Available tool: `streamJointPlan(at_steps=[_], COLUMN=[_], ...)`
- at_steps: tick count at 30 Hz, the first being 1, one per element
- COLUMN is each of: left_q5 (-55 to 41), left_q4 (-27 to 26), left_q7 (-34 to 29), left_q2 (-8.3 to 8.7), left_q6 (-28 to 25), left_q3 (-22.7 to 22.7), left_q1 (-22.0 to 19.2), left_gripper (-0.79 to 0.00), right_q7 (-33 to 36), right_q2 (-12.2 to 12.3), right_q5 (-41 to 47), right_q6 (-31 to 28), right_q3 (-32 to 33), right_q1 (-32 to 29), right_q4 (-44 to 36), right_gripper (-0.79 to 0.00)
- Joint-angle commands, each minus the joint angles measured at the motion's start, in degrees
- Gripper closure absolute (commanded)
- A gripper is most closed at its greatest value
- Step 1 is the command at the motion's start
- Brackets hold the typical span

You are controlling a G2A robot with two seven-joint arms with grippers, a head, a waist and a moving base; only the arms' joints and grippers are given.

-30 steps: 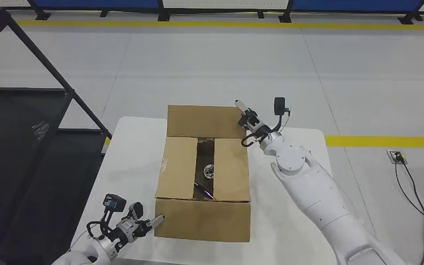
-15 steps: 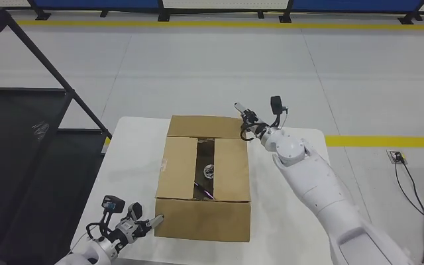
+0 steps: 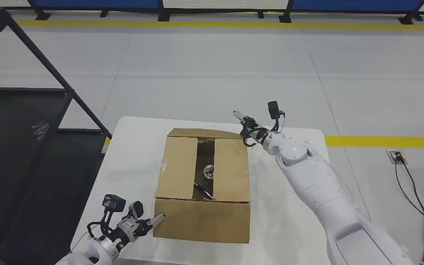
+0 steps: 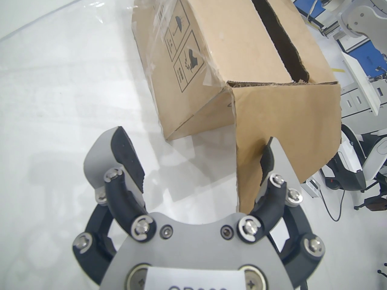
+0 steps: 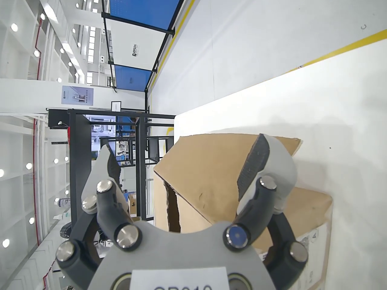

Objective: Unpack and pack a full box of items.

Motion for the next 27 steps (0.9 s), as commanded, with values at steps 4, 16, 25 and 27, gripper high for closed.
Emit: streamJointPlan(at_steps=[4,16,25,27], left_q5=[-0.35,-2.61,-11.47,-12.72], left_q4=[0.11,-0.06,-0.93,-0.91], left_q7=[0.32,1.45,5.17,5.44], left_q2=[0.16,0.53,0.70,0.75], left_q6=[-0.14,-0.82,-1.30,-1.12], left_q3=[-0.32,-1.64,-6.02,-6.79], left_q1=[0.09,0.78,2.18,2.45], left_gripper=[-0.785,-0.785,-0.785,-0.785], right_q7=[2.72,-1.67,0.15,2.52], right_q2=[0.18,0.53,0.35,0.16], right_q5=[-0.17,0.11,-1.97,-2.56], right_q6=[-0.71,-3.99,-6.09,-4.86], right_q3=[0.75,3.53,2.99,2.14], right_q1=[-0.08,-1.48,-6.85,-7.92], right_q4=[0.31,-2.61,-17.18,-20.06], right_gripper=[-0.785,-0.785,-0.785,-0.785])
